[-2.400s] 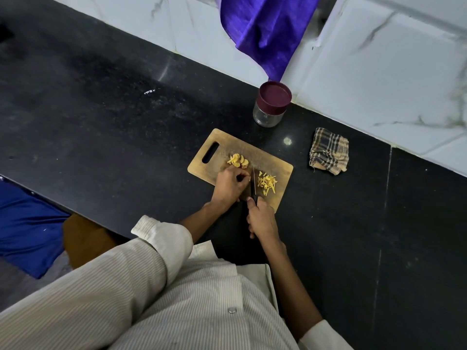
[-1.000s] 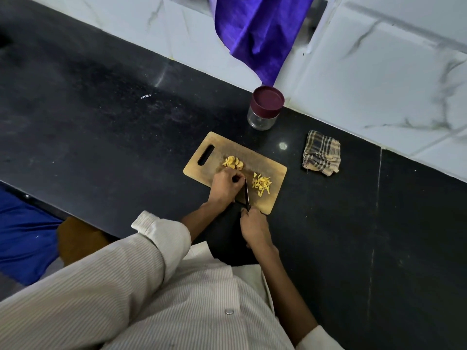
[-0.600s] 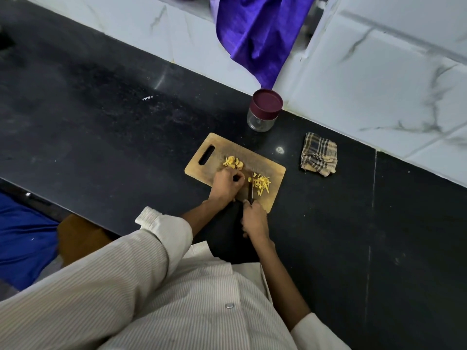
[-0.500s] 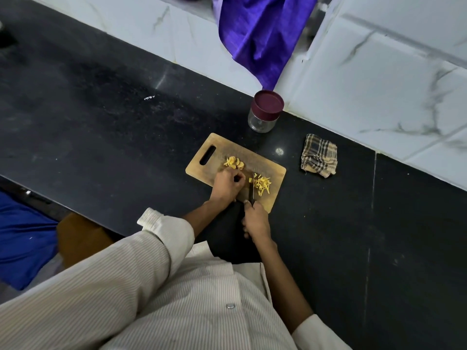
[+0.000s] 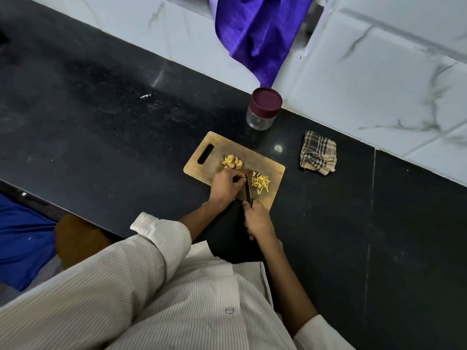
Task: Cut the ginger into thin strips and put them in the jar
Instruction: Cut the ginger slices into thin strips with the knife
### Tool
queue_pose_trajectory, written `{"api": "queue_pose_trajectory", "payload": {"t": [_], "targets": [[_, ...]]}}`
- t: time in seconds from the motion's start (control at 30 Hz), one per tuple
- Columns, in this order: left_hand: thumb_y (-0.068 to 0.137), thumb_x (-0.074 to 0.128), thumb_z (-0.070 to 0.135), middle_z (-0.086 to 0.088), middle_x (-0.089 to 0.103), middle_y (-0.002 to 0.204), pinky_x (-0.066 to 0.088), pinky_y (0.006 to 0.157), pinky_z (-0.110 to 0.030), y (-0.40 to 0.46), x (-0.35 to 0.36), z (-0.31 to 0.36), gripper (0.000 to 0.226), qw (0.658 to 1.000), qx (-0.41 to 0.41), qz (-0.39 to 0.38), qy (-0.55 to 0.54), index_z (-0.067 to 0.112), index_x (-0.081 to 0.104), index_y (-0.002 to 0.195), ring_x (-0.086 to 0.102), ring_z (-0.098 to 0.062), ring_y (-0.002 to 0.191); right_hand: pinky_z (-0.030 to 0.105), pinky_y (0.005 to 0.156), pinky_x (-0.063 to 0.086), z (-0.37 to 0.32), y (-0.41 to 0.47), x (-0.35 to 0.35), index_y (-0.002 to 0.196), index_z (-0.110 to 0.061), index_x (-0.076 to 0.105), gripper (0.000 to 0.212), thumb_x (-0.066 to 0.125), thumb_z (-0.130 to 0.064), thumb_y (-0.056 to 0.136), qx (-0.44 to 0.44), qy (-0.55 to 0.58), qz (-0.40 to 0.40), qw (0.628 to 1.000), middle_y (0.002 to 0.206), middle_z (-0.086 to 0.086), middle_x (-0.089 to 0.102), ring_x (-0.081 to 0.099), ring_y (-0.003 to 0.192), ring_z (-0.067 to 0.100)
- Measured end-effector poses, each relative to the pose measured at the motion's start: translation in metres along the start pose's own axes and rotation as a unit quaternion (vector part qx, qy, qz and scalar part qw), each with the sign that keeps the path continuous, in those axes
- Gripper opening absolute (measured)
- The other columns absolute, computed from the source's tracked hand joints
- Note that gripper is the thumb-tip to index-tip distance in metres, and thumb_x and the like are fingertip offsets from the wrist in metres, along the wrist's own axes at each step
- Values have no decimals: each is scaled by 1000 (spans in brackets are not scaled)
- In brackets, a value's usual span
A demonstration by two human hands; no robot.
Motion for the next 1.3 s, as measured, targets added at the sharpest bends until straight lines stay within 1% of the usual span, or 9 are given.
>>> {"api": "queue_pose_trajectory", "payload": {"t": [0.1,0.33,0.47,0.53,0.6,0.73,1.0,1.13,1.3], "targets": [[87,65,12,-5,70,97,53,77,-29,0,-3,2,10,1000,-12,21,-4,8,73,92,62,-11,82,49,83,56,-4,2,3,119,-10,56,30,40,-30,104,10,-24,12,1000,109,16,64,65,97,36],[86,66,14,-1,71,94,54,78,-29,0,-1,-3,9,998,-54,21,-17,12,74,90,64,-11,82,48,88,54,11,-3,6,122,-7,56,34,39,-31,105,32,-55,8,998,116,19,62,63,103,37],[86,66,12,-3,71,94,52,75,-23,-2,-3,-2,9,999,-35,20,-23,10,74,90,64,-10,81,50,74,59,6,1,9,114,-11,56,31,40,-36,103,24,-10,20,999,107,19,65,66,88,35],[87,66,12,-4,71,94,56,73,-28,-3,0,-3,8,999,-27,15,-30,9,73,91,64,-12,79,36,50,53,7,2,7,112,-11,54,29,39,-35,104,34,18,15,999,96,15,63,60,70,28],[87,66,12,-3,70,93,58,69,-33,-4,0,-4,8,999,-30,10,-31,9,72,91,65,-12,78,25,38,40,10,2,6,111,-13,52,26,39,-35,105,46,56,9,997,82,11,57,53,56,21],[88,66,13,-3,69,94,57,63,-30,-2,0,-4,9,999,-35,5,-39,9,72,93,64,-12,76,22,37,35,9,-6,2,108,-15,52,22,40,-33,105,33,124,3,992,64,4,48,43,44,14],[88,65,9,-7,68,94,55,65,-34,-3,-4,-3,8,998,-39,11,-39,6,70,93,59,-13,65,23,37,35,7,-12,-8,104,-15,54,23,42,-35,105,33,131,16,991,64,5,50,43,44,14],[90,63,10,-3,67,97,51,59,-26,-4,-5,-1,12,999,-28,6,-35,7,71,99,56,-8,60,24,38,35,8,-11,-10,102,-15,53,23,42,-34,105,32,141,17,989,63,5,49,42,43,14],[90,63,11,-4,67,103,56,70,-32,-3,-5,-1,15,999,-11,0,-30,9,72,101,62,-13,77,25,38,35,2,-13,-3,109,-13,54,23,41,-32,106,16,136,-8,991,60,3,47,40,40,12]]}}
Point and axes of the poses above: each hand's wrist, its own y-axis towards the middle knuckle, its own x-axis out of the palm, z = x × y, the point moved 8 cm from there along y, towards the middle knuckle
